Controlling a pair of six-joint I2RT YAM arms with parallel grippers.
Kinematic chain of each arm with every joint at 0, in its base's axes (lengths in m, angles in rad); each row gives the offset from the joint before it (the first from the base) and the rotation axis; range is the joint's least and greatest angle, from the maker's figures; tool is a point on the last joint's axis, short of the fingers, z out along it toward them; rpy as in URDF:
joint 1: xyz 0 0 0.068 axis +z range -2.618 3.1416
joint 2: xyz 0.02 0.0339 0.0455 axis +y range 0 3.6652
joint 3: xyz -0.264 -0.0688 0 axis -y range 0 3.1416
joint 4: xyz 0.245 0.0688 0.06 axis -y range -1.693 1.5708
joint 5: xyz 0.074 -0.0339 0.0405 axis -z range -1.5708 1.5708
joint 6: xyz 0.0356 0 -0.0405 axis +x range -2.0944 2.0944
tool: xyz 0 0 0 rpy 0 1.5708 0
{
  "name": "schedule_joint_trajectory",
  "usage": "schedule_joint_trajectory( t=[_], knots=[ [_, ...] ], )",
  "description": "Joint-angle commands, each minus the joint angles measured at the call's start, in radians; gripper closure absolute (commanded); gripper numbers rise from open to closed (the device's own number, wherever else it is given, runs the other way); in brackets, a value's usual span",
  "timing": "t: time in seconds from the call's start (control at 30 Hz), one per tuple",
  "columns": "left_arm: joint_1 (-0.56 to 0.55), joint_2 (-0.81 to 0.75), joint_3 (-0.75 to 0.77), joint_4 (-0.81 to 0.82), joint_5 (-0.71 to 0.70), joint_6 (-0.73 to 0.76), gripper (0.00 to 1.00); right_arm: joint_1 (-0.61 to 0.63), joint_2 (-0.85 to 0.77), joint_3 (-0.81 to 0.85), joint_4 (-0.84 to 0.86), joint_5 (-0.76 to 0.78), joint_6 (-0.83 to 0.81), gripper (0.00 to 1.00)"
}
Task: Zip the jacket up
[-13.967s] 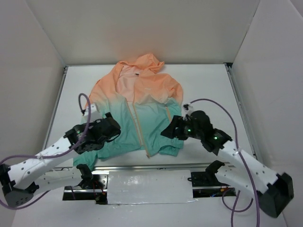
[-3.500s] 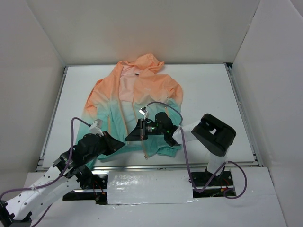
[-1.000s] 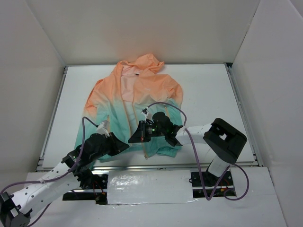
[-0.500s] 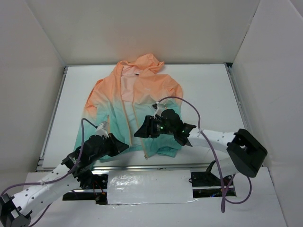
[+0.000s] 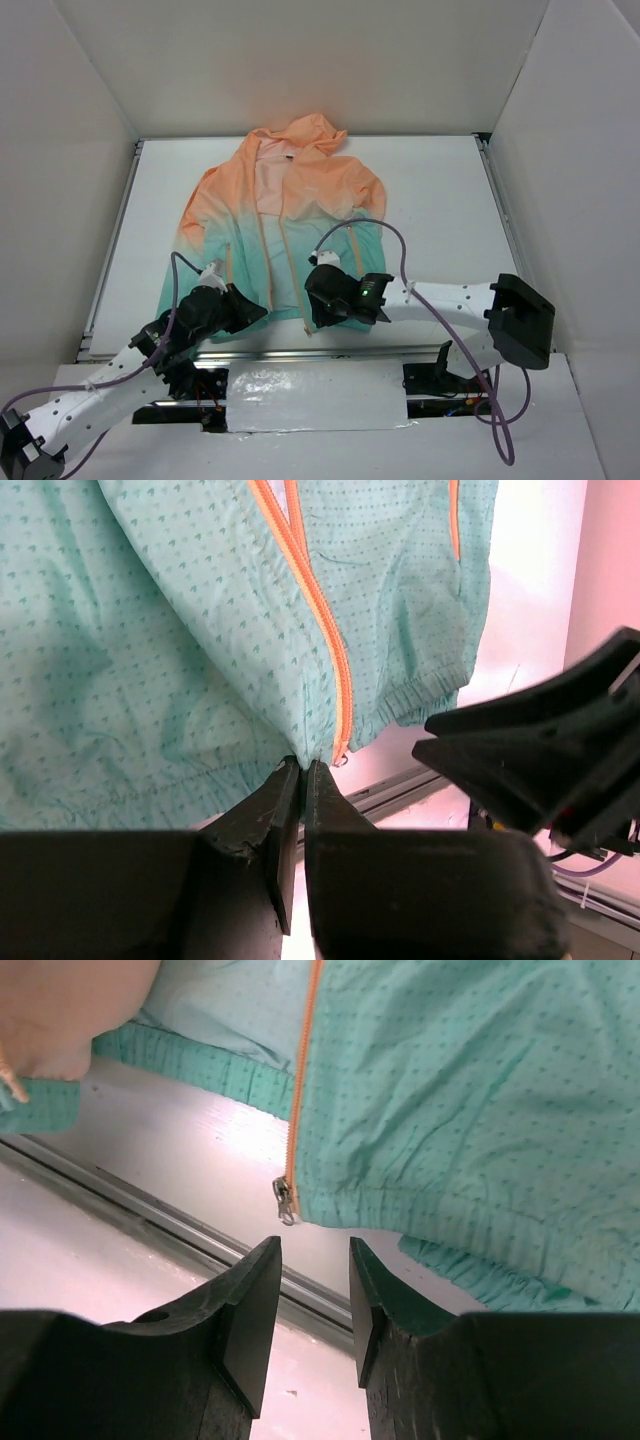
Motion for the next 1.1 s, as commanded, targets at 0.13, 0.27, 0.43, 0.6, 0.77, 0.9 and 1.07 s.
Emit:
schedule_joint_trajectory(
  t=[0.13,0.27,0.43,0.6,0.77,0.9,1.07],
  knots=[
    [0.007,0.010,0.046,0.023,-0.007,-0.001,1.00,0.088,0.140,0.169,-0.184,0.212,0.000,0.59],
    [0.007,0.014,0.047,0.026,0.006,0.010,1.00,0.088,0.183,0.184,-0.169,0.201,-0.011,0.59],
    [0.007,0.025,0.047,0.023,0.007,0.021,1.00,0.088,0.218,0.181,-0.152,0.183,-0.017,0.58],
    [0.009,0.028,0.036,0.030,0.016,0.021,1.00,0.092,0.240,0.164,-0.117,0.152,-0.004,0.57],
    [0.007,0.028,0.027,0.034,0.021,0.019,1.00,0.094,0.222,0.161,-0.094,0.148,-0.009,0.56],
    [0.007,0.029,0.027,0.041,0.029,0.019,1.00,0.095,0.248,0.166,-0.080,0.138,-0.023,0.56],
    [0.009,0.030,0.030,0.035,0.027,0.022,1.00,0.094,0.294,0.164,-0.074,0.112,-0.021,0.56]
  ],
)
